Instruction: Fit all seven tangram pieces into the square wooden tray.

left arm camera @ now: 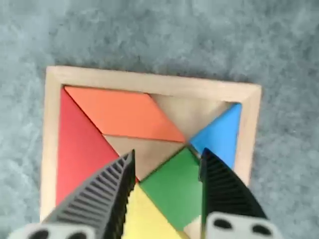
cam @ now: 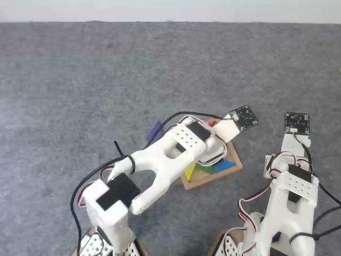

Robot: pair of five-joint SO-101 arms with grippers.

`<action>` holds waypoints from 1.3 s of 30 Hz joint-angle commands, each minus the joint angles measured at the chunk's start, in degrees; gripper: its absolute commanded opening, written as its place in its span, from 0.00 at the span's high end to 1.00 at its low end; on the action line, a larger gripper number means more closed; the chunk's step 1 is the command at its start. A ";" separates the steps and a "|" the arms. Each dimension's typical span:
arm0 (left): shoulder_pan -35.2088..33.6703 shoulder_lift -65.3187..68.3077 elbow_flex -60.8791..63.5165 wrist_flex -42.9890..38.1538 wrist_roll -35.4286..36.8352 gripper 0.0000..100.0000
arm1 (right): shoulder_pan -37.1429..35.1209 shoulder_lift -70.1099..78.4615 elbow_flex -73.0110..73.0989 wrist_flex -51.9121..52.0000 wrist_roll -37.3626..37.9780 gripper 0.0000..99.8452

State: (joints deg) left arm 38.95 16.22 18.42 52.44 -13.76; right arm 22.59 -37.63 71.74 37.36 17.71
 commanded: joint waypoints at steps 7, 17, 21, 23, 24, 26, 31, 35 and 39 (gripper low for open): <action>0.62 -0.26 -7.08 0.88 1.49 0.82 | -0.75 -1.45 -0.26 -1.01 -0.26 0.99; 0.97 4.22 -6.90 -0.26 0.88 0.82 | -1.27 -1.45 -0.26 -0.84 -0.26 0.99; 0.97 0.18 -4.97 1.76 0.00 0.82 | -1.27 -1.45 -0.26 -0.84 -0.26 0.99; 0.97 -3.52 -2.51 1.76 -1.23 0.82 | -1.36 -1.45 -0.26 -0.84 -0.26 0.99; 0.97 -5.45 -1.19 1.76 -1.49 0.82 | -1.36 -1.45 -0.26 -0.84 -0.26 0.99; 0.97 -8.53 1.54 1.93 -1.85 0.82 | -1.36 -1.45 -0.26 -0.84 -0.26 0.99; 0.26 -12.40 9.80 1.93 -3.34 0.82 | -1.19 -1.45 -0.26 -0.84 -0.26 0.99; -5.36 -21.71 13.14 1.93 -1.05 0.82 | -2.24 -1.45 -1.14 -0.22 1.85 0.99; -10.81 -39.12 19.56 1.93 0.62 0.82 | -8.92 -0.57 -6.33 8.66 4.66 0.99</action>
State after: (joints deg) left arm 32.88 -4.79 33.80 54.11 -15.08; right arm 19.34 -37.63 71.74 38.95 19.82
